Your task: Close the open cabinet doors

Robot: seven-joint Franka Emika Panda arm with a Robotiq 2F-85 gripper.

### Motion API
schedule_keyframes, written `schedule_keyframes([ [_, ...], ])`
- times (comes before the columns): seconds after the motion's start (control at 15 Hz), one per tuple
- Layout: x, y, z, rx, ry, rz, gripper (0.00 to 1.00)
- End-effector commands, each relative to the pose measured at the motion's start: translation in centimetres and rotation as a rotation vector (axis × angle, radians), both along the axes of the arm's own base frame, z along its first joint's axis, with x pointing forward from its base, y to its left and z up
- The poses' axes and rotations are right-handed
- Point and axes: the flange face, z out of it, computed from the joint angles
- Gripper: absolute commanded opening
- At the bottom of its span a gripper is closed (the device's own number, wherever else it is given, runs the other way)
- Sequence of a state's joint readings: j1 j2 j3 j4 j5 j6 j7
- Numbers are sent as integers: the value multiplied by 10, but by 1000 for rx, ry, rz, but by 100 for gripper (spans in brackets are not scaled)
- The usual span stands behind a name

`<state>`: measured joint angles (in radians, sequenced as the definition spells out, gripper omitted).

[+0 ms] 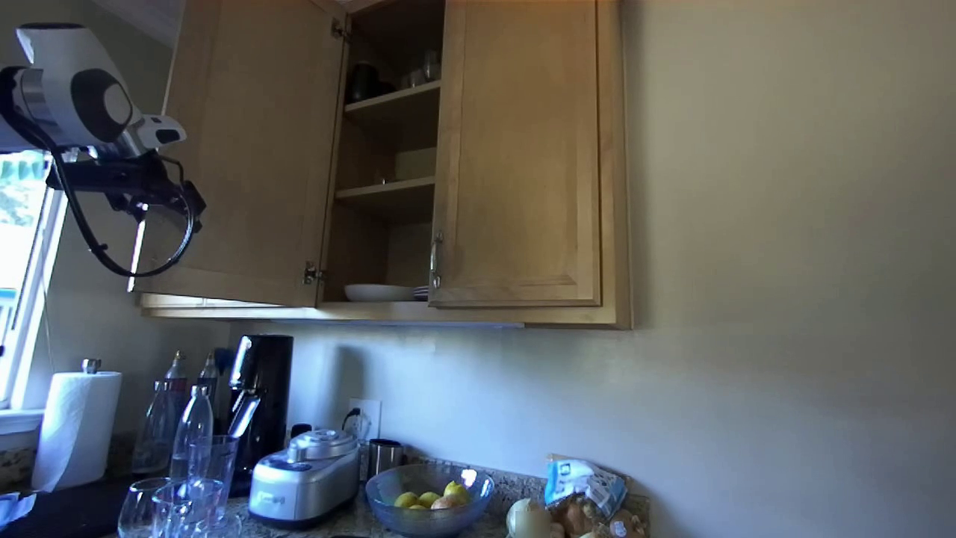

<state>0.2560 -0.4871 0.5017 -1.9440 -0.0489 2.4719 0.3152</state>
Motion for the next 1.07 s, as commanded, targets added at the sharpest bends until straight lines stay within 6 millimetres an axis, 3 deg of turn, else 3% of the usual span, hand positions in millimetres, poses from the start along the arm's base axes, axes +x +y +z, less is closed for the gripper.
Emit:
schedule_keyframes([
  [0.0, -1, -24, 5, -21, -35, -79, 100],
  [0.53, -8, -77, 14, -65, -4, -193, 100],
  [0.8, -11, -124, 21, -82, 31, -313, 100],
  [1.0, 2, -159, 18, -94, 55, -415, 100],
])
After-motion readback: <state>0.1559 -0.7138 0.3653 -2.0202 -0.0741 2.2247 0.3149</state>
